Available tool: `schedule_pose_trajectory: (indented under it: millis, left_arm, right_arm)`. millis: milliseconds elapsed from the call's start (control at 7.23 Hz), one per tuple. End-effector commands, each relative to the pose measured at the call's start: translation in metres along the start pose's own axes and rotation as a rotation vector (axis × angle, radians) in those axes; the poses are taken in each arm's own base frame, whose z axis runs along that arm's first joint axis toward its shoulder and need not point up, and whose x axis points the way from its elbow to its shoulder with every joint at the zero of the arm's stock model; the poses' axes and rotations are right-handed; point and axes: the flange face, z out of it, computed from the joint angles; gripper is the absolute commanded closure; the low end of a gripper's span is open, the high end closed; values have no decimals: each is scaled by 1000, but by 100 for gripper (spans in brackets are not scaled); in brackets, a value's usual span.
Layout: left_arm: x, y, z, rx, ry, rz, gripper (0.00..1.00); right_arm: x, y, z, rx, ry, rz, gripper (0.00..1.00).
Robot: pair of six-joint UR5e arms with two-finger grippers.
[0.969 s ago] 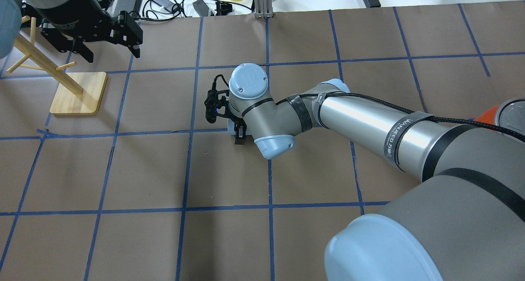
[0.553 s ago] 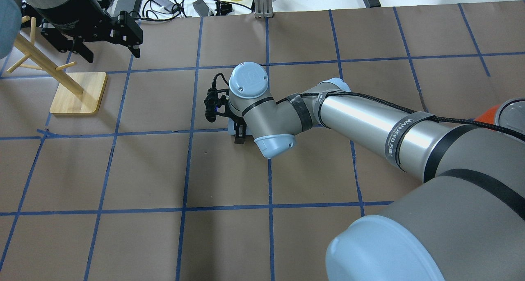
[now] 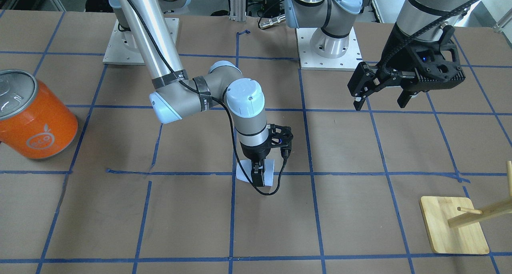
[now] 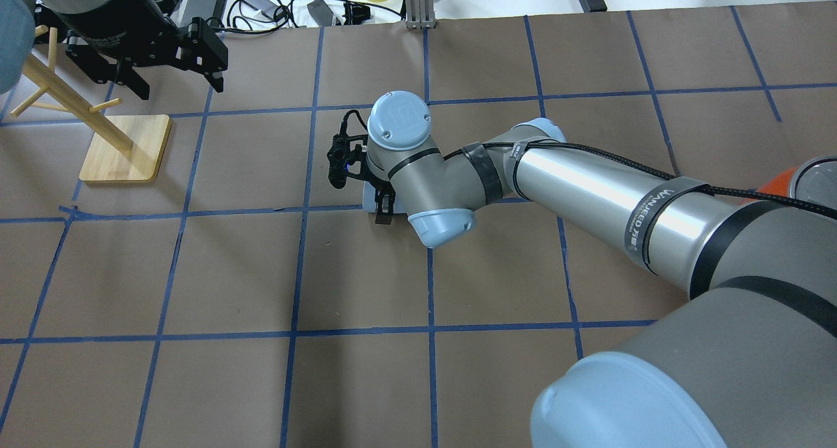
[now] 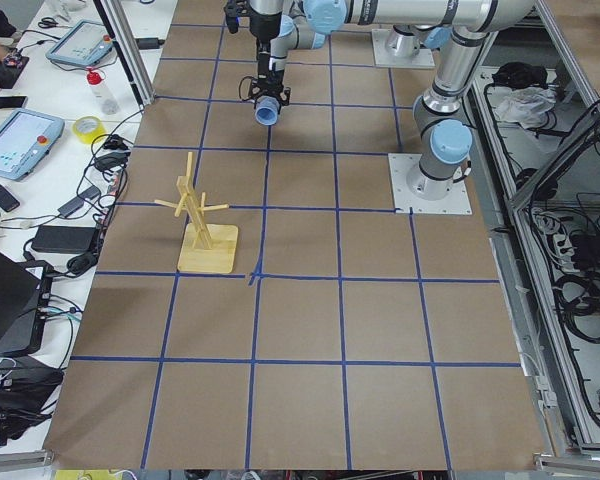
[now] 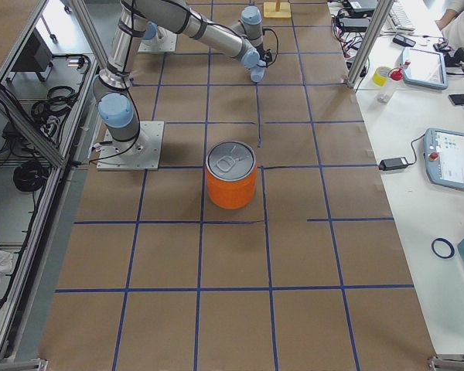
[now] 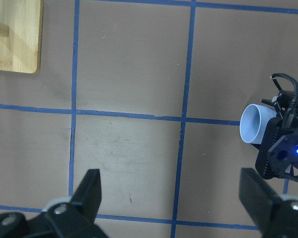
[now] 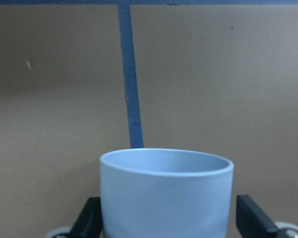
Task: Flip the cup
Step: 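Lay the cup on its side and open the right gripper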
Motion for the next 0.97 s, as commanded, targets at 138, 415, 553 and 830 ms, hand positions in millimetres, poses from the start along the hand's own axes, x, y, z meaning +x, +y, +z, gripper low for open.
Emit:
schedule_pose_trajectory:
  millis: [138, 415, 553, 830]
  left_arm:
    - [0, 0, -1, 1, -3, -1, 0]
    - [-1, 0, 0, -4, -3, 1, 0]
    - [0, -2, 4, -8, 3, 36, 0]
    - [0, -6, 21, -42, 0, 42, 0]
  right_arm:
    - [20, 30, -79, -32, -40, 79, 19]
    - [48, 78, -136, -30, -38, 244, 18]
    - [47, 91, -170, -38, -33, 372, 12]
    - [51, 124, -206, -60, -33, 519, 4]
